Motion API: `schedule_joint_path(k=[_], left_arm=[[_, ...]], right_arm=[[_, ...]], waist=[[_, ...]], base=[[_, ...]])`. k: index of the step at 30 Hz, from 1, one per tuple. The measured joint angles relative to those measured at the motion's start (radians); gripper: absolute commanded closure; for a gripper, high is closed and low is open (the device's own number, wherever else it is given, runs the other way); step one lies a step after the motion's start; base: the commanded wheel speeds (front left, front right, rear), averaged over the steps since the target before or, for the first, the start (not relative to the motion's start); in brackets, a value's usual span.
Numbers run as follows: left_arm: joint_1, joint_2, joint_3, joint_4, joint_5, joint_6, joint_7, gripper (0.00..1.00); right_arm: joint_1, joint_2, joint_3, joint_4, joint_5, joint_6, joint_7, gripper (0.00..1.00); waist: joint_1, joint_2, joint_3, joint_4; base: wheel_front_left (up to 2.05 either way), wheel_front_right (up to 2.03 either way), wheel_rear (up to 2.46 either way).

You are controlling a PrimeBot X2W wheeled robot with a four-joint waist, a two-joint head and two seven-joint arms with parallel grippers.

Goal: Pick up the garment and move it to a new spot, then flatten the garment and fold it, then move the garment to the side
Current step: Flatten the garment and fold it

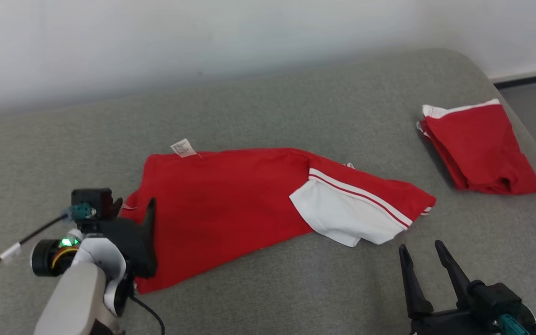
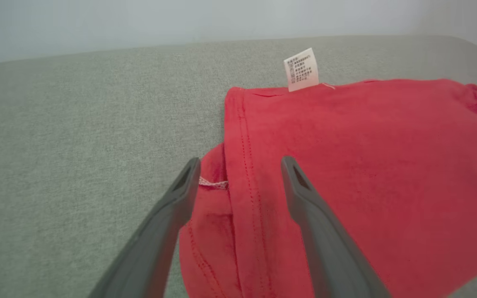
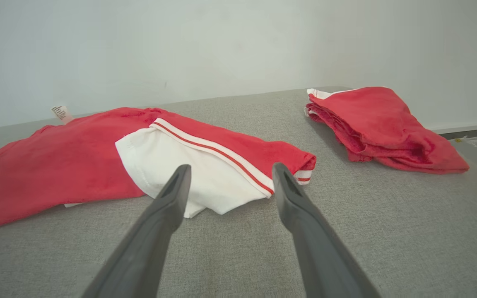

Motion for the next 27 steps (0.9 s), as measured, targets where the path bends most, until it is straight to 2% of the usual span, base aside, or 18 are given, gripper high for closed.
schedule_joint_path(k=[11,26,27], left_arm=[[-0.067,0.017,-0.002,0.047,-0.042,-0.001,0.111,0.0],[-0.058,0.012,-0.028,0.009,-0.066,-0.003,0.137,0.0],[-0.056,0.011,-0.031,0.007,-0.073,-0.003,0.138,0.28]], right_arm=[[-0.028,0.004,0.0,0.04,0.008,0.0,-0.025,0.0],[-0.038,0.006,-0.002,0.058,0.008,0.0,-0.031,0.0],[-0.038,0.007,-0.001,0.058,0.008,0.0,-0.029,0.0]], waist=[[0.0001,0.0,0.069,-0.067],[-0.0001,0.0,0.05,-0.058],[-0.0001,0.0,0.05,-0.058]], base=[[0.0,0.0,0.0],[0.0,0.0,0.0],[0.0,0.0,0.0]])
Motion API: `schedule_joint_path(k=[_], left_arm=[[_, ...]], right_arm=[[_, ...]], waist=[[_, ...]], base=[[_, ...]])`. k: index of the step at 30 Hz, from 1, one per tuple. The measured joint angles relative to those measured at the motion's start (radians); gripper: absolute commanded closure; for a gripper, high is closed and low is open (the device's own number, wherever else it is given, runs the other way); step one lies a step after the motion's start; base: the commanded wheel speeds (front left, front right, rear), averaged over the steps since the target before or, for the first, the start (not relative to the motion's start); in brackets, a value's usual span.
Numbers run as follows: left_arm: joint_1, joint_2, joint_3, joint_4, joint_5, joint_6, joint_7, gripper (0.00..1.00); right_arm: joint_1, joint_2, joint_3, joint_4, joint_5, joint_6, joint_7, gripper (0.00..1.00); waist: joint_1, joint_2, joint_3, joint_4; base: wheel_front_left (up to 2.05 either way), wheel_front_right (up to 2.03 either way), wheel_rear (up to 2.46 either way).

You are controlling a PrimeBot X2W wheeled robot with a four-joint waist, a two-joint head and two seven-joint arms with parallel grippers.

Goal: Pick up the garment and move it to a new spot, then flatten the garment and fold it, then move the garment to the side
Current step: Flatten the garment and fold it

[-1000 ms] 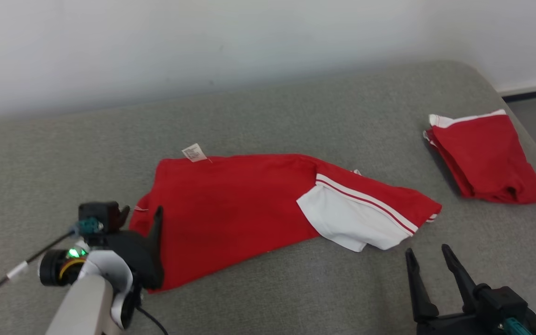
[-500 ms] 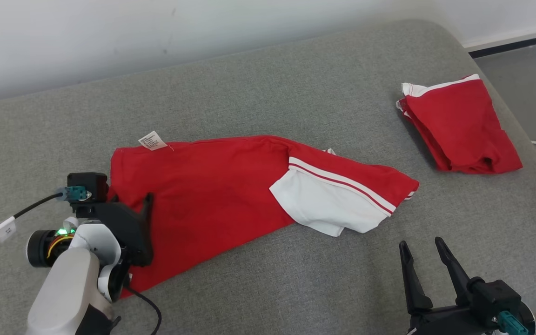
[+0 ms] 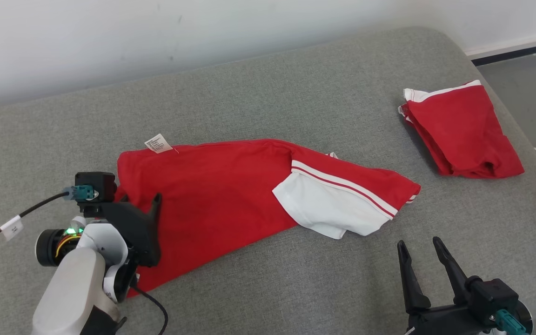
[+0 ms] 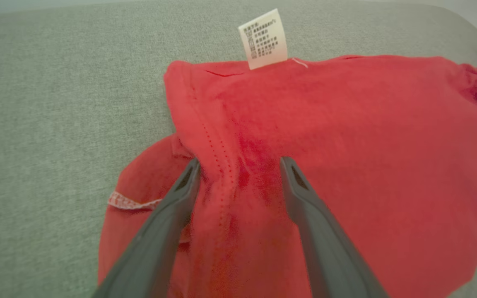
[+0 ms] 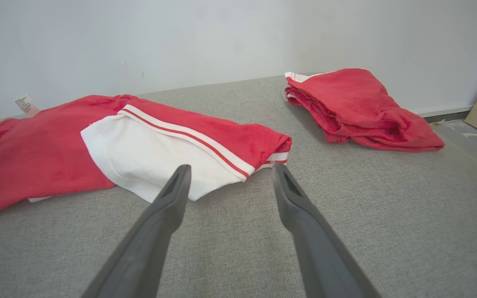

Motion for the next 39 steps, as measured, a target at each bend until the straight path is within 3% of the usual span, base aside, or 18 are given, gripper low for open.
schedule_joint_path(k=[1,2,14,26,32,39], left_arm=[[0.001,-0.001,-0.002,-0.003,-0.005,0.0,0.0,0.73],[0.001,0.0,-0.003,-0.006,-0.006,0.0,-0.002,1.0],[0.072,0.004,-0.016,-0.092,-0.007,0.001,-0.081,1.0],[0.393,-0.016,-0.052,-0.457,-0.058,-0.005,-0.162,1.0],[0.566,-0.01,-0.067,-0.591,-0.059,0.032,-0.142,1.0],[0.676,0.002,-0.071,-0.613,-0.056,0.073,-0.129,1.0]], right_arm=[[0.0,0.0,0.001,0.0,0.0,0.0,0.001,0.0],[0.0,0.0,0.002,-0.001,0.002,0.0,0.001,0.0],[0.006,0.001,-0.006,-0.009,0.004,0.0,0.007,0.0],[0.048,0.001,-0.032,-0.032,-0.002,0.0,0.03,0.0],[0.064,0.001,-0.042,-0.047,-0.002,0.0,0.041,0.0],[0.066,0.001,-0.047,-0.053,-0.002,0.0,0.051,0.0]], waist=[[0.0,0.0,0.0,0.0],[0.0,0.0,0.0,0.0],[0.0,-0.0001,-0.021,0.03],[0.0,-0.0002,-0.063,0.092],[-0.0001,-0.0002,-0.077,0.124],[-0.0001,-0.0002,-0.086,0.147]], base=[[0.0,0.0,0.0],[0.0,0.0,0.0],[0.0,0.0,0.0],[0.0,0.0,0.0],[0.0,0.0,0.0],[0.0,0.0,0.0]])
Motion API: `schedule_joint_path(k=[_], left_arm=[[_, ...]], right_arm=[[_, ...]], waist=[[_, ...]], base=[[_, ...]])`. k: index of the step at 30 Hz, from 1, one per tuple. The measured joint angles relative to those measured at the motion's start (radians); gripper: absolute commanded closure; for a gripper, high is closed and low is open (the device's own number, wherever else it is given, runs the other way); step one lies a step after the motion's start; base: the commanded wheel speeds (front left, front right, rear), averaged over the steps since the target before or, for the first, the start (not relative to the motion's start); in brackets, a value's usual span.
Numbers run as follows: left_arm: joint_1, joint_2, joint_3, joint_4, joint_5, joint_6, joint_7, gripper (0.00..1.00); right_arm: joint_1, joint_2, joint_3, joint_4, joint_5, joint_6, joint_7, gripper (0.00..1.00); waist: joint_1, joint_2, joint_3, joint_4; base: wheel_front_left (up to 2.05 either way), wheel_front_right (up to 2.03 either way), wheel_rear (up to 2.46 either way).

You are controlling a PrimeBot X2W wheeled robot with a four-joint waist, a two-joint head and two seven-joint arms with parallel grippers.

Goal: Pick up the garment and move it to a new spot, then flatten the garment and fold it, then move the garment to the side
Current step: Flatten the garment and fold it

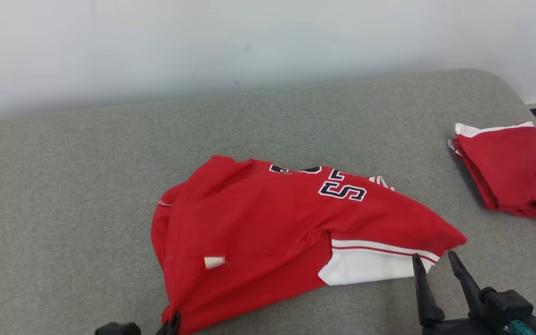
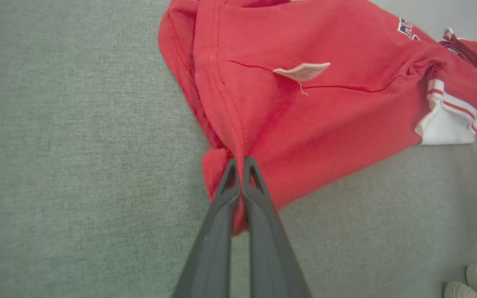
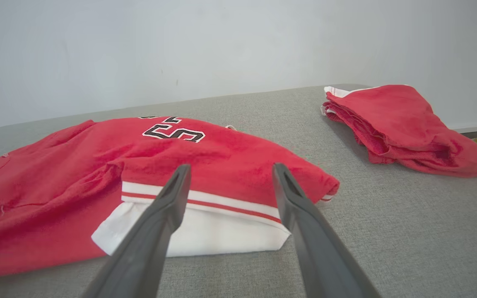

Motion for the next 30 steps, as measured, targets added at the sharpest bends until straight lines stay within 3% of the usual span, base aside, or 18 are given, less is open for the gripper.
schedule_joint_path(k=[13,14,15,20,25,30], left_arm=[[0.035,-0.009,0.011,0.112,0.025,0.065,-0.053,0.98],[0.037,-0.012,0.011,0.121,0.025,0.068,-0.06,0.45],[0.037,-0.015,0.014,0.126,0.025,0.071,-0.07,0.0],[0.04,-0.021,0.023,0.153,0.022,0.068,-0.158,0.0],[0.052,-0.015,0.063,0.144,0.032,0.06,-0.334,0.0],[0.052,-0.015,0.101,0.093,0.078,0.041,-0.384,0.0]], right_arm=[[-0.003,0.0,-0.007,-0.001,0.002,0.0,0.012,0.0],[-0.003,0.0,-0.008,-0.001,0.002,0.0,0.012,0.0],[-0.004,0.0,-0.01,0.0,0.002,0.0,0.012,0.0],[0.002,0.0,-0.03,-0.001,0.006,0.0,0.014,0.0],[0.028,-0.003,-0.067,-0.013,0.011,0.0,0.034,0.0],[0.056,-0.007,-0.104,-0.023,0.022,0.0,0.093,0.0]], waist=[[0.0,0.0,-0.002,0.016],[0.0,0.0,-0.002,0.018],[0.0,0.0,-0.004,0.019],[0.0,0.0,-0.018,0.034],[0.0,0.0,-0.037,0.053],[0.0,0.0,-0.057,0.073]], base=[[0.0,0.0,0.0],[0.0,0.0,0.0],[0.0,0.0,0.0],[0.0,0.0,0.0],[0.0,0.0,0.0],[0.0,0.0,0.0]])
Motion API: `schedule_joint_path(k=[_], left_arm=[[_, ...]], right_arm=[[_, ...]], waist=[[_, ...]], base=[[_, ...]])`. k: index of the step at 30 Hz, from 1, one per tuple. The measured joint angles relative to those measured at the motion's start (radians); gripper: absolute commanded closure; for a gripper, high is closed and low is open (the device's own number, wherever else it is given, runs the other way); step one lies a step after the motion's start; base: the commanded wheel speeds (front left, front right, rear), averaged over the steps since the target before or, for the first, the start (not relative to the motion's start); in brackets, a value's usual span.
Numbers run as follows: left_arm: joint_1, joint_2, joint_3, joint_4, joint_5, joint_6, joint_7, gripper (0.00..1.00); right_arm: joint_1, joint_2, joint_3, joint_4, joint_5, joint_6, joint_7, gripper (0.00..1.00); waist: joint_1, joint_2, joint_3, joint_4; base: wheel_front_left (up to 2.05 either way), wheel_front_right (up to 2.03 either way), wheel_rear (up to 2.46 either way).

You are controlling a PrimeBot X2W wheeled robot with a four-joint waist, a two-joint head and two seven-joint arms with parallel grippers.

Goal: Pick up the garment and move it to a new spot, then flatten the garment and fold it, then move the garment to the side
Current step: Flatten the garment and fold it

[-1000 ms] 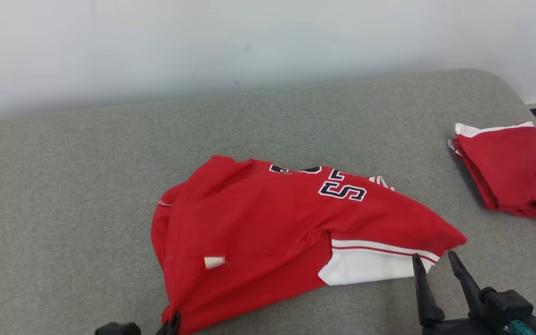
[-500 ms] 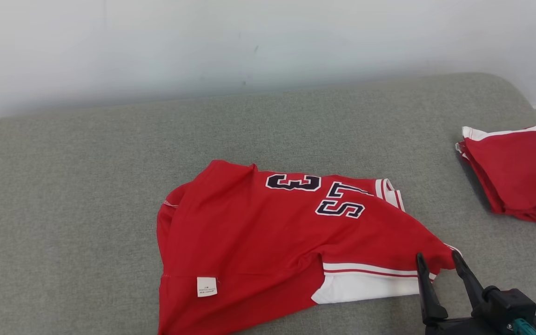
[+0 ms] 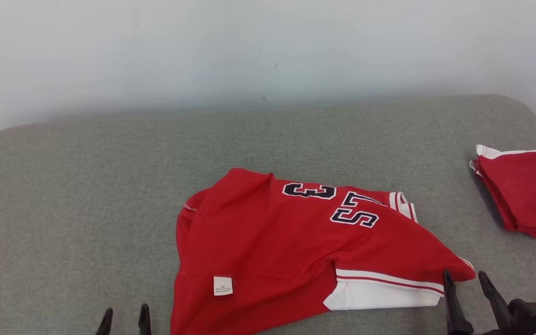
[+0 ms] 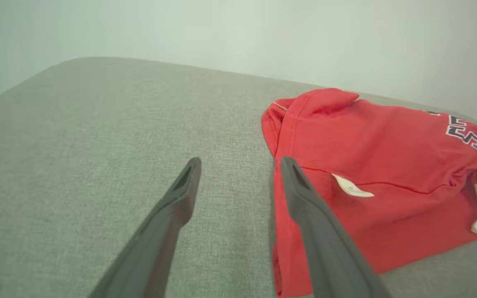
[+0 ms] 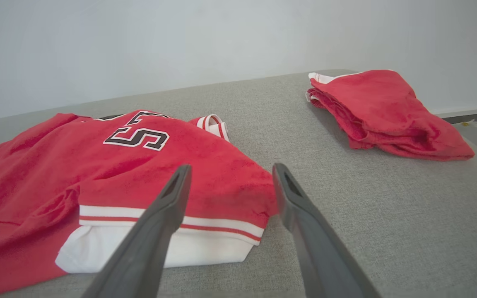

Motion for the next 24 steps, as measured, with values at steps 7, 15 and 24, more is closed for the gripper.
schedule_joint_path(k=[7,15,24], left_arm=[[0.036,-0.056,0.077,-0.093,0.069,-0.065,-0.003,0.0],[0.043,-0.089,0.107,-0.095,0.106,-0.096,-0.003,0.0],[0.024,-0.103,0.119,-0.098,0.136,-0.115,-0.003,0.0]], right_arm=[[0.015,-0.003,-0.036,0.045,0.03,0.0,0.136,0.0],[-0.024,-0.004,-0.074,0.125,0.03,0.0,0.206,0.0],[-0.115,-0.006,-0.092,0.222,0.013,0.0,0.177,0.0]], waist=[[0.0,0.0,-0.013,0.017],[0.0001,0.0,-0.002,0.025],[0.0002,0.0001,0.026,0.055]], base=[[0.0,0.0,0.0],[0.0,0.0,0.0],[0.0,0.0,0.0]])
